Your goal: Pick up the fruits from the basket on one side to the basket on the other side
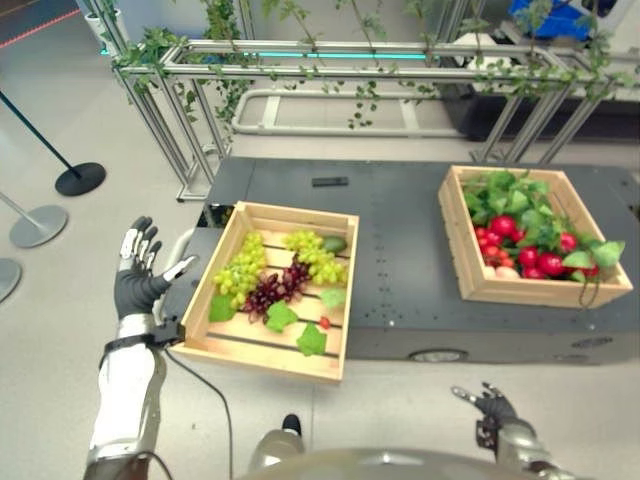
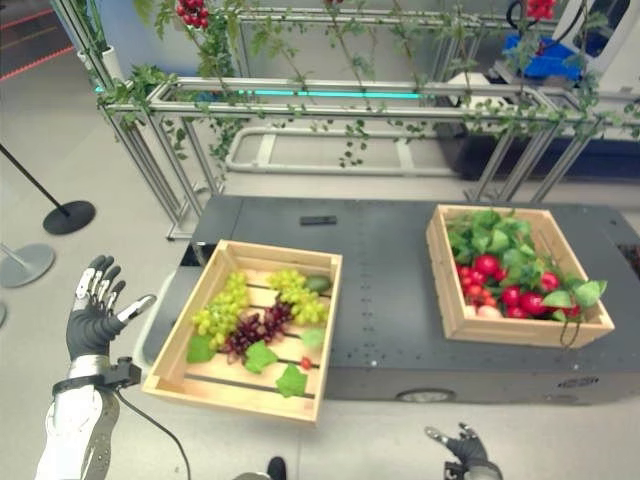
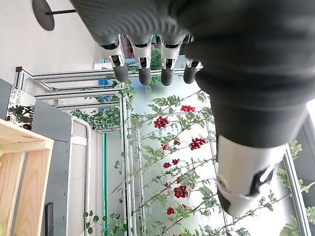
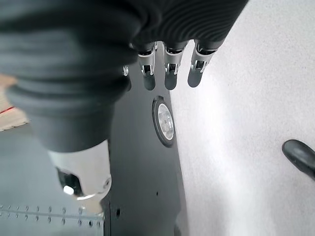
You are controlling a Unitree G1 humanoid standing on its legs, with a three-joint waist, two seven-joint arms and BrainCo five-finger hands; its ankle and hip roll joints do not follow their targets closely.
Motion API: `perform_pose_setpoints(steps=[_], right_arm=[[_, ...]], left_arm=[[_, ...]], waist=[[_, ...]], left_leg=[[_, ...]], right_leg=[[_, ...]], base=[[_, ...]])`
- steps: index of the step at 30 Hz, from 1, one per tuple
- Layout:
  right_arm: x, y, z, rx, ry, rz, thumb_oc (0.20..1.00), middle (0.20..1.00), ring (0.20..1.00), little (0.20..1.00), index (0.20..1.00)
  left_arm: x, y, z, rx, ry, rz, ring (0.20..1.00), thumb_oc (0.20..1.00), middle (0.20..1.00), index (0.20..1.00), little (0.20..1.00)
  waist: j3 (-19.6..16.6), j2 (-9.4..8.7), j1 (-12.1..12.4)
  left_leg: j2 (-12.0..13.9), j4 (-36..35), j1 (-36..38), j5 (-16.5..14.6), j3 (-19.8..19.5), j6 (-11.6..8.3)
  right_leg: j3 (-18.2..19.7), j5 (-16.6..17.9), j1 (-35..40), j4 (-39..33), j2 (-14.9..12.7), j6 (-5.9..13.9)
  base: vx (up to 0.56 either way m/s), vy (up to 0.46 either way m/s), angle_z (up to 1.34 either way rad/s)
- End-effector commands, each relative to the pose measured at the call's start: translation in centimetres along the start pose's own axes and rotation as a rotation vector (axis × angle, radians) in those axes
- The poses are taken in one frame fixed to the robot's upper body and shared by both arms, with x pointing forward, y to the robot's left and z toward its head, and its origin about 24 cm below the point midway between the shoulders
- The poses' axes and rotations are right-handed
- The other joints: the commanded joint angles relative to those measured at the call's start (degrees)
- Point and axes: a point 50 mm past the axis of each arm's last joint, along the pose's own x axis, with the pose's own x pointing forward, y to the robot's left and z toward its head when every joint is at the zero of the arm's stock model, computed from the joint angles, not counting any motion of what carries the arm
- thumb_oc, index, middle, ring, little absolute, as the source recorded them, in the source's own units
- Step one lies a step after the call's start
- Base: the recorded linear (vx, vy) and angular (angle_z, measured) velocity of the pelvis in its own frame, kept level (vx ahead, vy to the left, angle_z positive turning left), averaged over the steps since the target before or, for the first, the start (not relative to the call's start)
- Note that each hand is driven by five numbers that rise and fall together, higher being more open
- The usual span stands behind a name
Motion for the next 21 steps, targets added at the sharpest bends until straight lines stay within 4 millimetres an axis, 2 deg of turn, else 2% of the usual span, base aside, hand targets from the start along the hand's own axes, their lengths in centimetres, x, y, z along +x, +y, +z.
perform_pose_setpoints(steps=[1, 5, 7, 8, 10, 11, 12, 13, 16, 18, 21], right_arm=[[0.1, -1.3, 0.5, -0.005, -0.016, -0.030, 1.000, 1.000, 1.000, 1.000, 1.000], [-0.1, -1.3, -0.5, 0.012, 0.017, -0.035, 1.000, 1.000, 1.000, 1.000, 1.000], [-0.1, -1.3, -0.6, 0.012, 0.018, -0.034, 1.000, 1.000, 1.000, 1.000, 1.000], [-0.1, -1.4, -0.5, 0.021, 0.019, -0.039, 1.000, 1.000, 1.000, 1.000, 1.000], [-0.1, -1.3, -0.6, 0.021, 0.018, -0.035, 1.000, 1.000, 1.000, 1.000, 1.000], [-0.1, -1.1, -0.6, 0.016, 0.021, -0.029, 1.000, 1.000, 1.000, 1.000, 1.000], [-0.1, -1.0, -0.4, 0.012, 0.015, -0.023, 1.000, 1.000, 1.000, 1.000, 1.000], [-0.1, -1.1, -0.4, 0.014, 0.015, -0.025, 1.000, 1.000, 1.000, 1.000, 1.000], [-0.1, -0.8, -0.6, 0.019, 0.022, -0.020, 1.000, 1.000, 1.000, 1.000, 1.000], [-0.1, -0.6, -0.7, 0.007, 0.024, -0.014, 1.000, 1.000, 1.000, 1.000, 1.000], [-0.2, -0.7, -0.8, -0.008, 0.032, -0.015, 1.000, 1.000, 1.000, 1.000, 1.000]], left_arm=[[0.8, 0.0, 2.6, 0.026, -0.142, -0.002, 1.000, 1.000, 1.000, 1.000, 1.000], [0.7, 0.0, 2.8, 0.044, -0.147, -0.017, 1.000, 1.000, 1.000, 1.000, 1.000], [0.7, 0.0, 2.8, 0.047, -0.146, -0.015, 1.000, 1.000, 1.000, 1.000, 1.000], [0.7, 0.2, 2.8, 0.052, -0.149, -0.006, 1.000, 1.000, 1.000, 1.000, 1.000], [0.7, 0.2, 3.0, 0.052, -0.155, -0.007, 1.000, 1.000, 1.000, 1.000, 1.000], [0.7, 0.2, 2.9, 0.053, -0.153, -0.005, 1.000, 1.000, 1.000, 1.000, 1.000], [0.8, 0.2, 3.0, 0.051, -0.155, -0.005, 1.000, 1.000, 1.000, 1.000, 1.000], [0.8, 0.1, 3.0, 0.047, -0.156, -0.003, 1.000, 1.000, 1.000, 1.000, 1.000], [0.8, 0.1, 3.0, 0.049, -0.158, 0.000, 1.000, 1.000, 1.000, 1.000, 1.000], [0.9, -0.1, 2.8, 0.035, -0.152, -0.003, 1.000, 1.000, 1.000, 1.000, 1.000], [0.7, -0.3, 2.7, 0.032, -0.146, -0.022, 1.000, 1.000, 1.000, 1.000, 1.000]], waist=[[-0.60, 2.26, 0.14], [-0.72, 2.32, -0.25], [-0.55, 2.38, -0.39], [-0.42, 2.89, -0.63], [-0.24, 3.25, -0.71], [0.00, 3.44, -0.99], [0.37, 3.47, -1.77], [0.55, 3.43, -2.55], [0.22, 2.90, -1.40], [-0.05, 2.49, -1.41], [-0.54, 2.17, -0.55]], left_leg=[[1.13, 3.44, -0.68, -5.12, -1.88, -1.81], [-1.49, 3.10, 0.25, -6.12, -3.05, -0.37], [-1.97, 2.78, 0.66, -6.22, -3.17, -0.06], [-2.66, 2.34, 1.39, -6.42, -3.04, 0.39], [-3.08, 2.09, 1.79, -6.43, -3.15, 0.68], [-3.40, 1.97, 2.15, -6.42, -3.40, 1.01], [-3.83, 1.71, 2.76, -6.35, -3.76, 1.41], [-4.17, 1.55, 3.21, -6.28, -4.21, 1.56], [-3.87, 1.22, 3.31, -5.84, -4.18, 0.96], [-3.43, 1.27, 3.01, -5.63, -4.40, 0.53], [-2.69, 1.39, 2.62, -5.34, -3.62, 0.13]], right_leg=[[-2.77, 3.85, -3.05, -1.23, -2.17, -0.75], [-3.82, 5.07, -2.68, 1.82, -6.20, 1.22], [-3.67, 5.30, -2.97, 3.00, -7.38, 1.76], [-3.59, 6.31, -3.37, 4.71, -9.37, 2.72], [-3.02, 6.35, -3.74, 6.29, -10.19, 3.07], [-1.30, 5.92, -4.36, 8.64, -10.44, 3.15], [2.92, 4.67, -6.29, 12.00, -9.55, 2.91], [5.39, 4.17, -7.72, 12.57, -7.96, 2.90], [4.91, 3.23, -7.56, 8.86, -6.01, 2.08], [6.15, 3.13, -7.44, 6.72, -4.11, 1.72], [5.13, 3.28, -6.11, 4.44, -3.18, 1.66]], base=[[0.00, 0.131, 0.10], [-0.01, 0.228, 0.12], [0.00, 0.199, 0.14], [-0.01, 0.197, 0.10], [0.00, 0.149, -0.01], [0.03, 0.149, -0.09], [0.05, 0.117, -0.06], [0.05, 0.047, 0.05], [0.02, -0.077, -0.04], [0.02, -0.131, -0.03], [0.01, -0.094, 0.11]])
